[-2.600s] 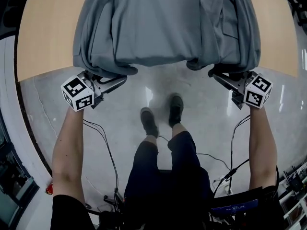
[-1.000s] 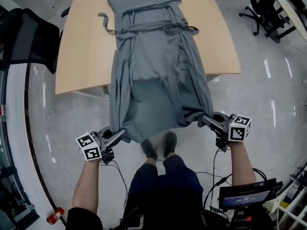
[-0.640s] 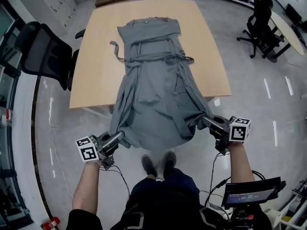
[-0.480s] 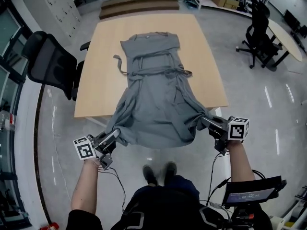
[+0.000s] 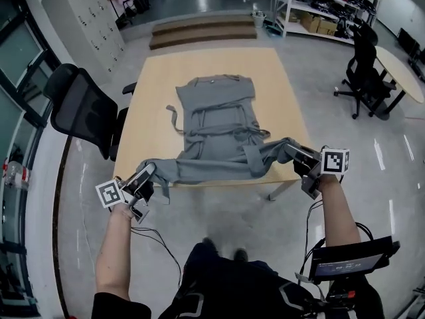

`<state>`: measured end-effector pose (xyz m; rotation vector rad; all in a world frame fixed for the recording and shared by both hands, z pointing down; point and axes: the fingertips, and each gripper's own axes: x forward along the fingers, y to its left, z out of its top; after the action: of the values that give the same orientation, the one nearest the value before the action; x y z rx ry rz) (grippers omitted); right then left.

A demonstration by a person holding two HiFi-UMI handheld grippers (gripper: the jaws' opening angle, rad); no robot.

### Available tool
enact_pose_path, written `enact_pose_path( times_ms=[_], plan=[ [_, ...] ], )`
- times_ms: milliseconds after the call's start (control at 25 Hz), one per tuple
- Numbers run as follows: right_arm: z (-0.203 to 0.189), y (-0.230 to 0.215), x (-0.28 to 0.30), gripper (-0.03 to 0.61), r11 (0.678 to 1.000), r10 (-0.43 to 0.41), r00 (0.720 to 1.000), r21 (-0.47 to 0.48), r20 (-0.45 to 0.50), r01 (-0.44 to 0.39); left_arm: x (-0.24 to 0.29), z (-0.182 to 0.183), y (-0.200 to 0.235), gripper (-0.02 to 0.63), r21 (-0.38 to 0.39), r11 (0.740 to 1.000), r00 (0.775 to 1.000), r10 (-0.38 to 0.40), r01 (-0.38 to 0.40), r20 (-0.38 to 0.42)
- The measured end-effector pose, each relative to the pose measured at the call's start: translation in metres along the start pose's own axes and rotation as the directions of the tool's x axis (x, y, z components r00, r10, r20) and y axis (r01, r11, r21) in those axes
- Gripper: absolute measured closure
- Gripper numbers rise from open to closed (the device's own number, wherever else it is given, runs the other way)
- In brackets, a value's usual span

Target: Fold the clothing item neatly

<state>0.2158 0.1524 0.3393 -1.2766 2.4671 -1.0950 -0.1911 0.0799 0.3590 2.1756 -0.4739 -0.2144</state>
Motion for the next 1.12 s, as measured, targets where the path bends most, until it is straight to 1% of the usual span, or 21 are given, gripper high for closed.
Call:
enact_pose_path(
  times_ms=[120, 240, 400, 520, 600, 680, 720, 840, 920, 960, 1000, 1040, 1120],
  plan=[
    [0.031, -0.012, 0.023, 0.554, 1.000, -0.013, 1.000, -0.013, 0.011, 0.014, 0.013, 0.037, 0.013, 0.595, 0.003, 1.000, 1.000, -0.011, 0.010, 0.006],
    [0.059, -0.026, 0.045, 0.554, 0.999, -0.032, 0.999, -0.015, 0.039, 0.032, 0.028, 0.074, 0.027, 0.595, -0.012, 0.999, 0.999, -0.046, 0.047, 0.020],
    [0.091, -0.047, 0.068, 0.554, 0.996, -0.092, 0.993, -0.014, 0.072, 0.093, 0.052, 0.119, 0.049, 0.595, -0.024, 0.995, 0.995, -0.094, 0.095, 0.020],
    [0.110, -0.066, 0.085, 0.554, 0.991, -0.134, 0.987, 0.002, 0.090, 0.135, 0.070, 0.148, 0.075, 0.595, -0.032, 0.995, 0.995, -0.098, 0.098, 0.002],
    [0.122, -0.082, 0.097, 0.554, 0.985, -0.172, 0.979, 0.040, 0.109, 0.168, 0.083, 0.166, 0.092, 0.595, -0.024, 0.996, 0.996, -0.092, 0.091, -0.018],
    [0.131, -0.104, 0.106, 0.554, 0.969, -0.237, 0.965, 0.103, 0.109, 0.226, 0.098, 0.179, 0.103, 0.595, -0.038, 0.994, 0.995, -0.099, 0.098, -0.030],
    [0.136, -0.112, 0.112, 0.554, 0.965, -0.249, 0.963, 0.116, 0.105, 0.237, 0.106, 0.184, 0.109, 0.595, -0.043, 0.994, 0.994, -0.100, 0.098, -0.036],
    [0.159, -0.130, 0.135, 0.554, 0.972, -0.222, 0.970, 0.101, 0.101, 0.212, 0.130, 0.204, 0.128, 0.595, -0.046, 0.996, 0.996, -0.080, 0.078, -0.046],
    [0.172, -0.151, 0.146, 0.554, 0.960, -0.257, 0.961, 0.139, 0.099, 0.243, 0.146, 0.219, 0.144, 0.595, -0.048, 0.997, 0.997, -0.059, 0.057, -0.039],
    [0.179, -0.164, 0.151, 0.554, 0.952, -0.278, 0.955, 0.162, 0.098, 0.261, 0.154, 0.226, 0.151, 0.595, -0.058, 0.997, 0.998, -0.053, 0.051, -0.030],
    [0.187, -0.175, 0.158, 0.554, 0.950, -0.282, 0.954, 0.170, 0.097, 0.263, 0.163, 0.233, 0.159, 0.595, -0.074, 0.996, 0.999, -0.049, 0.047, -0.018],
    [0.196, -0.186, 0.169, 0.554, 0.955, -0.267, 0.959, 0.161, 0.095, 0.250, 0.173, 0.239, 0.169, 0.595, -0.091, 0.995, 0.999, -0.044, 0.043, -0.007],
    [0.215, -0.207, 0.197, 0.554, 0.976, -0.197, 0.977, 0.115, 0.083, 0.187, 0.192, 0.250, 0.194, 0.595, -0.112, 0.993, 1.000, -0.020, 0.020, 0.002]
  ],
)
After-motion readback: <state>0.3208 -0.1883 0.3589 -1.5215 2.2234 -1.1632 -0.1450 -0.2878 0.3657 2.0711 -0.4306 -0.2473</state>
